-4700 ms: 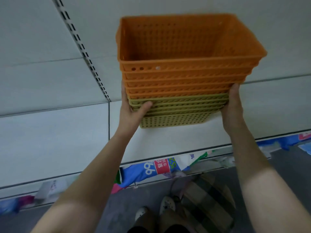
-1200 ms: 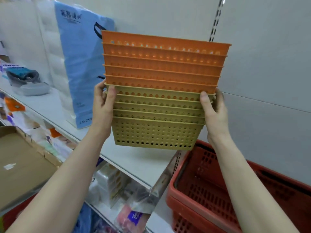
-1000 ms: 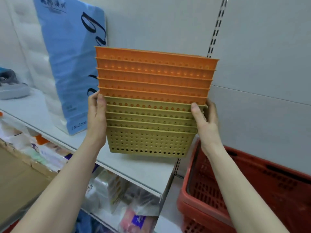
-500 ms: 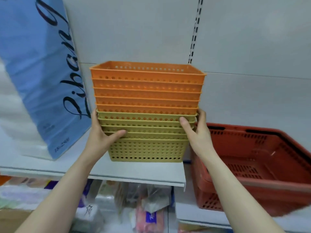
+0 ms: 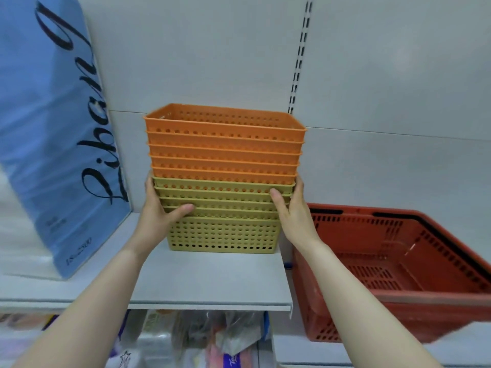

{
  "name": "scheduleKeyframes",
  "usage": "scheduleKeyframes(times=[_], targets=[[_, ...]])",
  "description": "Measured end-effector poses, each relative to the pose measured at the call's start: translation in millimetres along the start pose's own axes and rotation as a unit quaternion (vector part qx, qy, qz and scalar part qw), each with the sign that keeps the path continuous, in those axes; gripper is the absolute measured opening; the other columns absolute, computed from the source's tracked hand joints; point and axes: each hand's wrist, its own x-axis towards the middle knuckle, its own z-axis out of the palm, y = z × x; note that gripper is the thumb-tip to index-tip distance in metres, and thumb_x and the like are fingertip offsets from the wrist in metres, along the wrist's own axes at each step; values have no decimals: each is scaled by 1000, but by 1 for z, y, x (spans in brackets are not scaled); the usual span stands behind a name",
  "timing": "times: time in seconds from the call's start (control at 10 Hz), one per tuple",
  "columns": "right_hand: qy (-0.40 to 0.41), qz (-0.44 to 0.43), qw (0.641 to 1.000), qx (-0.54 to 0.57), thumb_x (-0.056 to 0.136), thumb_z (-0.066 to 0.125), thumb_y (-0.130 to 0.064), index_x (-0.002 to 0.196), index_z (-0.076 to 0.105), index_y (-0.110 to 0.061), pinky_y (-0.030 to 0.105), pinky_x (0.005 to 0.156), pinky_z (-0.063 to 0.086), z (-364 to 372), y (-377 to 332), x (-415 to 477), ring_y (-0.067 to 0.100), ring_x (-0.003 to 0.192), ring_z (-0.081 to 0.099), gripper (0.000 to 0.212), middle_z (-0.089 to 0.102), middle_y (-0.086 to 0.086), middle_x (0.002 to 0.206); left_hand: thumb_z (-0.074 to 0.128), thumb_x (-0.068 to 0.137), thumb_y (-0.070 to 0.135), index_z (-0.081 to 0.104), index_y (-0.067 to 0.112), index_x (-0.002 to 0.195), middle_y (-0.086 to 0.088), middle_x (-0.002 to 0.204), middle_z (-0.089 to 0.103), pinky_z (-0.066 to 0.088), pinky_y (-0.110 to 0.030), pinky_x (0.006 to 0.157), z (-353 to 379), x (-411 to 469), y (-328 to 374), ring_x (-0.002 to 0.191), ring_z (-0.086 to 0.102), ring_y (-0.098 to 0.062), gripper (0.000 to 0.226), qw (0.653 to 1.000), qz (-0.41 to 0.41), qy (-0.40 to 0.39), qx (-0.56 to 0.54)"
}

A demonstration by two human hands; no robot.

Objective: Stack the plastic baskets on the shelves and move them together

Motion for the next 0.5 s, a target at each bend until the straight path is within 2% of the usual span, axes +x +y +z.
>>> scheduleKeyframes(times=[0.1,0.2,0.3,0.4,0.5], targets=[[-2,5,1000,6,98,44,-56,154,8,-37,28,111,30,1,1,1,10,142,36,69,35,-9,157,78,77,11,12,22,150,34,126,40,38,-4,93,0,1,-1,114,46,22,99,1000,-8,-5,-7],[-9,10,1000,1,97,45,-57,155,8,-36,28,109,30,-1,-2,1,14,142,37,71,35,-9,157,78,77,16,12,25,150,15,140,43,37,-25,106,-1,-3,1,127,46,-1,99,1000,-6,-6,-3],[-56,30,997,-45,96,49,-56,154,14,-36,32,102,38,-21,-8,3,16,133,47,71,43,-10,152,76,80,20,19,30,149,11,145,44,41,-37,109,0,-15,4,131,47,-10,90,1000,-4,7,7],[-81,44,989,-116,95,58,-40,154,24,-32,38,98,47,-57,-15,5,24,124,57,68,47,0,149,71,84,14,22,33,150,10,144,46,44,-43,107,-3,-41,3,129,48,-12,84,998,-22,43,34],[85,-9,993,-81,94,63,-22,146,43,-25,36,93,48,-111,-33,5,21,112,59,56,55,11,141,64,89,11,36,30,145,7,136,51,47,-35,102,-1,-83,8,119,53,-7,66,996,-16,68,53]])
